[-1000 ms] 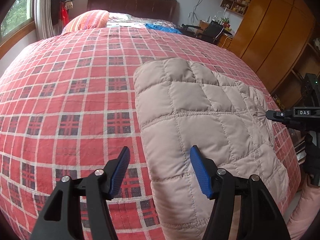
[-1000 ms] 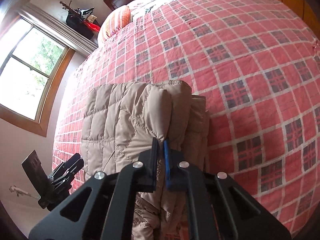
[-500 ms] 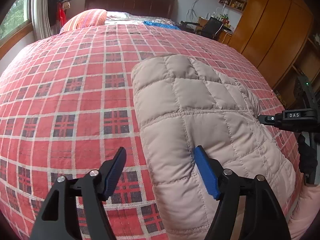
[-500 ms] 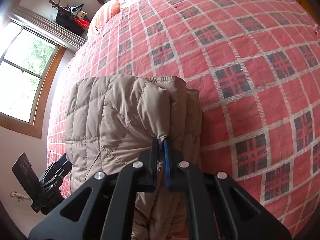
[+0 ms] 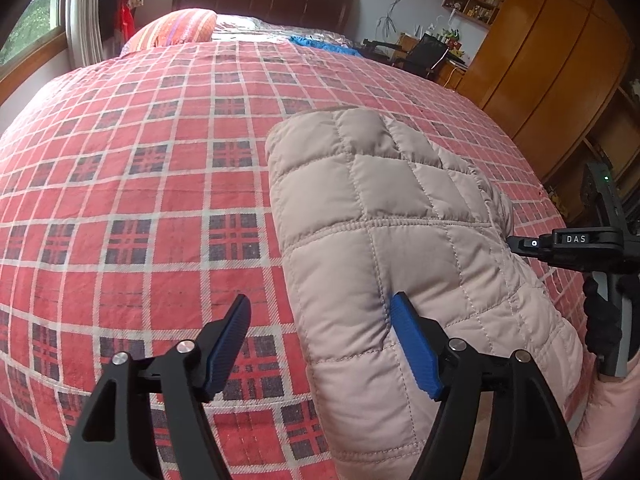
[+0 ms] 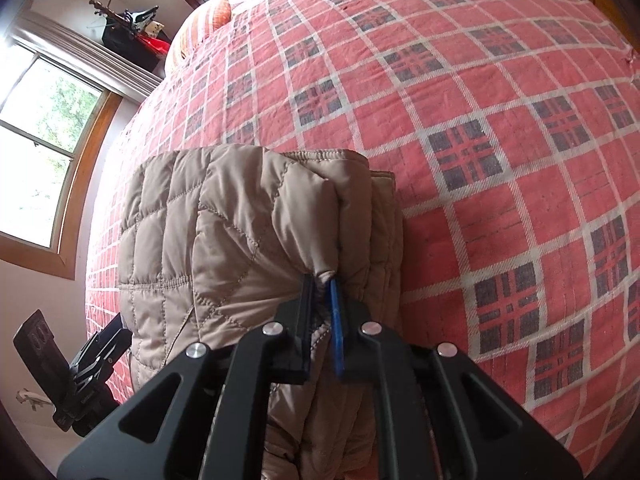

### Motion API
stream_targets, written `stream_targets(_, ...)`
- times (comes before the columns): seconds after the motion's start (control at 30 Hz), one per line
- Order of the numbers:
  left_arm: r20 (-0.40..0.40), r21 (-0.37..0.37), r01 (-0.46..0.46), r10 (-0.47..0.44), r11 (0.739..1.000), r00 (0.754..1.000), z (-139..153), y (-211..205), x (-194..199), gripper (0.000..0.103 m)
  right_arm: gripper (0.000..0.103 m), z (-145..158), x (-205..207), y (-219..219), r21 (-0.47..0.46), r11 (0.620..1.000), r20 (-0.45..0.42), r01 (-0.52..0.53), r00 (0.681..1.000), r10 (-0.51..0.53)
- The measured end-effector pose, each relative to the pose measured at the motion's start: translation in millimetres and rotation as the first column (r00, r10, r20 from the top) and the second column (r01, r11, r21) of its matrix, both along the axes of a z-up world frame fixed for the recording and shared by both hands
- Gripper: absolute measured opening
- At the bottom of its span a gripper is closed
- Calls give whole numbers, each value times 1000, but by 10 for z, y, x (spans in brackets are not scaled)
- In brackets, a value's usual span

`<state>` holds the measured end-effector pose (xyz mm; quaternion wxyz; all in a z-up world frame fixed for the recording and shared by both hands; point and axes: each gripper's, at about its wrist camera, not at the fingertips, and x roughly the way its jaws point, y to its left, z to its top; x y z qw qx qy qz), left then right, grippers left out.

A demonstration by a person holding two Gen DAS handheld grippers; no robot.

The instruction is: Fold large clothes

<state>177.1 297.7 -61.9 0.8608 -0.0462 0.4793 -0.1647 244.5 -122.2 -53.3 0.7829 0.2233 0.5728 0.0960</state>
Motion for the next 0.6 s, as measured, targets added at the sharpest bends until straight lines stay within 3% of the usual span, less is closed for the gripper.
stream_targets(0.13, 24, 4, 0, 0, 1000, 1000, 58, 53, -116, 71, 24, 160, -135, -50, 21, 1000, 50, 11, 999, -12)
stream_targets(0.2, 29, 4, 4, -4, 1000, 1000, 87, 79, -185, 71, 27, 237, -255, -68, 20, 1000, 76, -5, 997, 3)
stream_targets(0.27, 33, 11, 5, -5, 1000, 999, 112, 111, -246, 71, 46, 291, -394, -47, 19, 1000, 80, -22, 997, 20)
stream_targets(0.4, 49, 5, 15, -15, 1000, 999, 169, 169, -404, 71, 48, 348, -634, -1, 23, 998, 95, -53, 994, 51)
stream_targets(0.6, 62, -16, 30, -29, 999, 998, 223, 257, -622, 72, 58, 327, -929, -2, 77, 994, 101, -80, 992, 72)
